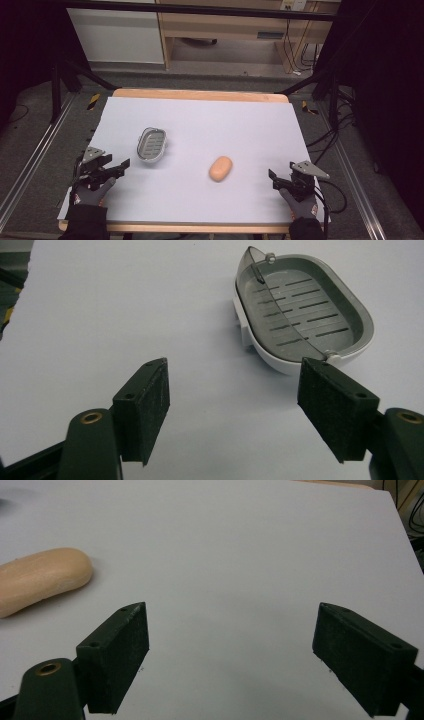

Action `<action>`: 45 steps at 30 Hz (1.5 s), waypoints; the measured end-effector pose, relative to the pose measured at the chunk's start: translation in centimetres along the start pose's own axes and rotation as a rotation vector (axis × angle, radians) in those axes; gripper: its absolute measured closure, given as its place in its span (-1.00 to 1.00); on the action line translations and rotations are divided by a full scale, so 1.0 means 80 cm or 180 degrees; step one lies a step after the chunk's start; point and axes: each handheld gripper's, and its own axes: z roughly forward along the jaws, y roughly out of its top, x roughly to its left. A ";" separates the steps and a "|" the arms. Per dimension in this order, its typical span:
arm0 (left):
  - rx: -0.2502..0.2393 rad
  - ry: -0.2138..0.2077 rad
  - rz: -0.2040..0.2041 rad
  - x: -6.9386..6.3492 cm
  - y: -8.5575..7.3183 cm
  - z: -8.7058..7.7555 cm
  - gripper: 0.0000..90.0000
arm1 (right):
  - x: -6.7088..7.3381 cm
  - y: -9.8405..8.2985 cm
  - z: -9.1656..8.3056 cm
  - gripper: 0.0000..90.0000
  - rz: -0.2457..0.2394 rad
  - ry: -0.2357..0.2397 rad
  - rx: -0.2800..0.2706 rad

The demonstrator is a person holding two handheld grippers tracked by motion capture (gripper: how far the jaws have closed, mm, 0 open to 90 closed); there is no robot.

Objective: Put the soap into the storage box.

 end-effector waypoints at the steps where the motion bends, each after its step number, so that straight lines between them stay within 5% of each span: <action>1: -0.0008 -0.0012 -0.0008 -0.001 0.001 0.000 -0.36 | 0.001 0.000 0.000 -0.67 0.0003 0.0004 0.0003; 11: -0.0076 -0.0161 0.0001 -0.016 0.007 -0.006 -0.38 | -0.001 -0.004 0.001 -0.69 -0.0059 -0.0032 0.0064; 45: -0.0013 -0.0408 0.0444 -0.097 0.016 0.004 -0.43 | 0.001 -0.001 0.001 -0.76 -0.0063 0.0063 0.0055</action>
